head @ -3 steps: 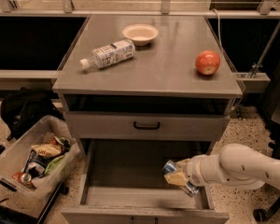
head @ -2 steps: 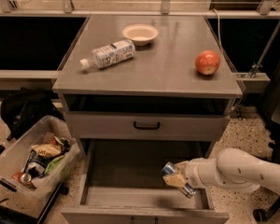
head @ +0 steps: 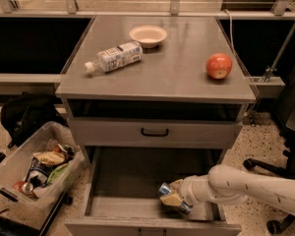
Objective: Place redbull can into middle drawer
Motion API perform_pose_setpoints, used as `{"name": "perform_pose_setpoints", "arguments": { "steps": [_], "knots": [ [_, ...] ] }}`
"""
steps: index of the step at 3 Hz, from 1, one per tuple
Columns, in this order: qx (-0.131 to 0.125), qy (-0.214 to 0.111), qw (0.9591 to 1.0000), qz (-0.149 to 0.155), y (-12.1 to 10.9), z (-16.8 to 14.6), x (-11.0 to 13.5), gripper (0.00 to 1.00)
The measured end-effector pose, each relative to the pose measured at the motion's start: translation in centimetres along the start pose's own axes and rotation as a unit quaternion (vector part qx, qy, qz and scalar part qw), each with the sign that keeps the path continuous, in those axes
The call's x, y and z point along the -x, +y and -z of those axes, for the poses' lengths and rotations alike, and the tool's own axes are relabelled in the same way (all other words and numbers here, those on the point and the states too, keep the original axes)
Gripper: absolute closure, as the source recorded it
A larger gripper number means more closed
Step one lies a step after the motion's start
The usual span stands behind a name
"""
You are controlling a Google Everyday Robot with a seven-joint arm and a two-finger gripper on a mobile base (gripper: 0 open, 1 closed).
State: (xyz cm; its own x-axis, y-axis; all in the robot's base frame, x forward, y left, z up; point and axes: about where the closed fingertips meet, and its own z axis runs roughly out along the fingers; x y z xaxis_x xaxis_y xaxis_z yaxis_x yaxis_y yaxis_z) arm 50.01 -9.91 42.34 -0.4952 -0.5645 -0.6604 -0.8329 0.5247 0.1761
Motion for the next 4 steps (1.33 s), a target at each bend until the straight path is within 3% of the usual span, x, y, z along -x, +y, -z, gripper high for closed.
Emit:
{"name": "perform_pose_setpoints", "arguments": {
  "steps": [2,4],
  "knots": [
    [0.024,0.009,0.9995,0.017,0.2,-3.9,-1.6,1.00],
    [0.024,0.009,0.9995,0.016,0.2,-4.0,-1.6,0.58]
  ]
}}
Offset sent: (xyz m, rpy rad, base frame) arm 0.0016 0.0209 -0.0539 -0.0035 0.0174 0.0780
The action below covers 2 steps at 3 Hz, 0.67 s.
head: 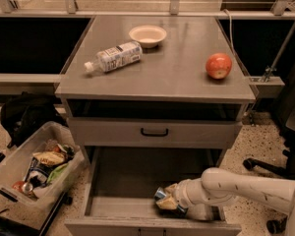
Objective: Place redbull can into middle drawer
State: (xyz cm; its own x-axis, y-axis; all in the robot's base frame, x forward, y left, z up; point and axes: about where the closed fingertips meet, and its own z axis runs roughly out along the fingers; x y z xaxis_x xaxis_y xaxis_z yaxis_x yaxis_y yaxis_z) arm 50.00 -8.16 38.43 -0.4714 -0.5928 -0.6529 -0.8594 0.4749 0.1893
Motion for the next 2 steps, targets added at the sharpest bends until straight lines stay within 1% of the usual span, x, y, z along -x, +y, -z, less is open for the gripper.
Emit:
{"name": "perform_pose_setpoints", "arguments": {
  "steps": [2],
  "knots": [
    [0.000,0.000,1.0000,0.000,0.00,-0.01,0.00,0.12]
  ]
}}
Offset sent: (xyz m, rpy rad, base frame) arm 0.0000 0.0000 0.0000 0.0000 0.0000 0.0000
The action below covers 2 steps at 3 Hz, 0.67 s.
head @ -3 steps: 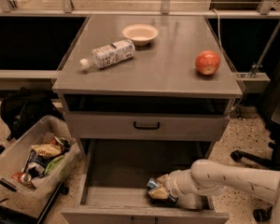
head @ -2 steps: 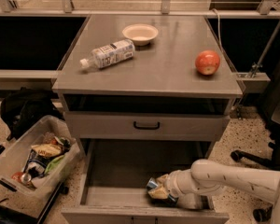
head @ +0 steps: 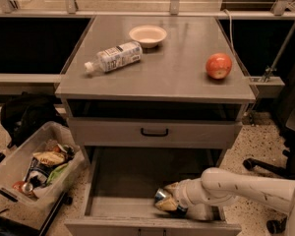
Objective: Place redbull can into middle drawer
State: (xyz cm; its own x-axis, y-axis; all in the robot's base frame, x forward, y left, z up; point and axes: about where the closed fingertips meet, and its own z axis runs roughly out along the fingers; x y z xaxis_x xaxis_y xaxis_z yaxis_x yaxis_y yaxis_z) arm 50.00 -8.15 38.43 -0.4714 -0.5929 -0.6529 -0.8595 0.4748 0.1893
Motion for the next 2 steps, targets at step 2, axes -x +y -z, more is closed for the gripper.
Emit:
{"name": "perform_pose_setpoints", "arguments": {
  "steps": [2],
  "knots": [
    [0.000,0.000,1.0000,0.000,0.00,-0.01,0.00,0.00]
  ]
}}
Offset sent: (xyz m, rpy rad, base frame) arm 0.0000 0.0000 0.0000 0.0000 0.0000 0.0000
